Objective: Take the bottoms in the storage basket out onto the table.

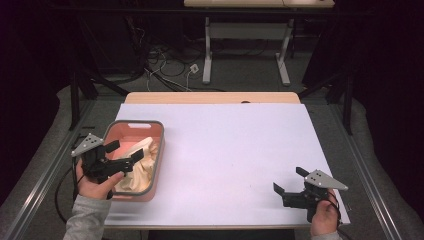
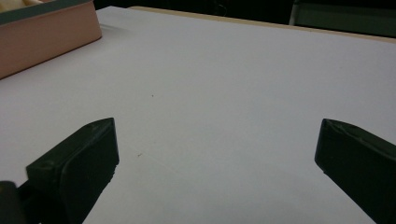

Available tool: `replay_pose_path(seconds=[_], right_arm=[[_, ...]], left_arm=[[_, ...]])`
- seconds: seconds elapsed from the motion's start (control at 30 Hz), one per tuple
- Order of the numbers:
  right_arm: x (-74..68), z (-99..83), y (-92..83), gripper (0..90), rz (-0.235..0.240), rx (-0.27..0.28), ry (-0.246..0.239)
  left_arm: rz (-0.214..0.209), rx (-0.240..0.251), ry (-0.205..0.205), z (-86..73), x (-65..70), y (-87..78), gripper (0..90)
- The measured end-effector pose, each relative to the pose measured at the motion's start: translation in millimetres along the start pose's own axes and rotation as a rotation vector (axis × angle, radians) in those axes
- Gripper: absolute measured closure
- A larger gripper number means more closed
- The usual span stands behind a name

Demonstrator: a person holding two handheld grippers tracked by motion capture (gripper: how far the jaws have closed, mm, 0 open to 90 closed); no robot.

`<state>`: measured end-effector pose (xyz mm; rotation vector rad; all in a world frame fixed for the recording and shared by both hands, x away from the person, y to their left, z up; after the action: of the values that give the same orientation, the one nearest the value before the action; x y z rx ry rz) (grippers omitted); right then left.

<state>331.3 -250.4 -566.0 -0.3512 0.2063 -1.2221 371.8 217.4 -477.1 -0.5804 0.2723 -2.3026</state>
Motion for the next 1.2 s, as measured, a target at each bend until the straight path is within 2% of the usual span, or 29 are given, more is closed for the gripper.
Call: replay_pose_path(seconds=[0.07, 0.1, 0.13, 0.17, 0.2, 0.27, 0.3, 0.33, 0.4, 0.43, 0.47, 0.5, 0.67, 0.9, 0.97, 1.03, 1.2], right_arm=[[-0.6, -0.7, -0.1, 0.0, 0.007, -0.007, 0.003], [-0.6, -0.7, -0.1, 0.0, 0.007, -0.007, 0.003], [-1.2, -1.3, 0.4, 0.0, 0.005, -0.006, 0.009], [-1.6, -1.5, 0.5, 0.0, 0.008, -0.007, 0.009], [-1.6, -1.4, 0.2, 0.0, 0.007, -0.007, 0.009], [-1.6, -1.3, -0.3, 0.0, 0.010, -0.008, 0.004], [-1.5, -1.4, -0.2, 0.0, 0.010, -0.008, 0.004], [-1.6, -1.5, 0.2, 0.0, 0.009, -0.009, 0.010], [-1.2, -2.4, 0.4, 0.0, 0.013, -0.019, 0.012], [-1.2, -2.4, 0.4, 0.0, 0.013, -0.019, 0.012], [-0.8, -2.0, 1.3, 0.0, 0.015, -0.015, 0.013], [-1.0, -2.3, 1.4, 0.0, 0.018, -0.019, 0.015], [-1.4, -2.8, 2.3, 0.0, 0.018, -0.024, 0.006], [-2.0, -4.3, 3.1, 0.0, 0.022, -0.040, 0.027], [-1.8, -4.0, 3.5, 0.0, 0.024, -0.034, 0.026], [-1.6, -4.0, 3.8, 0.0, 0.024, -0.033, 0.023], [-1.8, -4.7, 4.9, 0.0, 0.027, -0.035, 0.022]], left_arm=[[0.005, -0.035, -0.009, -1.3, -2.6, 1.3, 0.3], [0.005, -0.035, -0.009, -1.3, -2.6, 1.3, 0.3], [0.020, -0.076, -0.016, -2.9, -5.4, 2.7, 0.3], [0.020, -0.076, -0.016, -2.9, -5.4, 2.7, 0.3], [0.034, -0.120, -0.014, -3.6, -8.6, 3.6, 0.3], [0.048, -0.157, -0.016, -4.2, -11.6, 4.2, 0.3], [0.048, -0.157, -0.016, -4.2, -11.6, 4.2, 0.3], [0.061, -0.187, -0.023, -4.9, -14.1, 6.1, 0.3], [0.068, -0.227, -0.023, -5.8, -16.6, 6.5, 0.4], [0.068, -0.227, -0.023, -5.8, -16.6, 6.5, 0.4], [0.092, -0.272, -0.011, -6.5, -21.4, 5.7, 0.4], [0.100, -0.287, -0.004, -6.3, -23.3, 5.2, 0.4], [0.117, -0.330, -0.011, -5.4, -26.6, 3.1, 0.4], [0.118, -0.429, -0.057, -8.4, -33.1, -0.3, 0.4], [0.128, -0.433, -0.056, -9.5, -35.4, -0.1, 0.4], [0.130, -0.446, -0.068, -14.0, -39.0, 1.7, 0.4], [0.130, -0.442, -0.103, -23.5, -45.7, 8.2, 0.4]])
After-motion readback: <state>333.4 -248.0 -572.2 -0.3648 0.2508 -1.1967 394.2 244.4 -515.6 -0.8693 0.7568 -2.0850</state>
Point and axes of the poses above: each handheld gripper's, and its own axes: y roughly forward along the jaws, z roughly out of its top, x roughly to its right, the point moved 9 cm from there along y, roughly forward along the jaws, and after that the axes turned 13 degrees about -z, right-handed, at the moved point
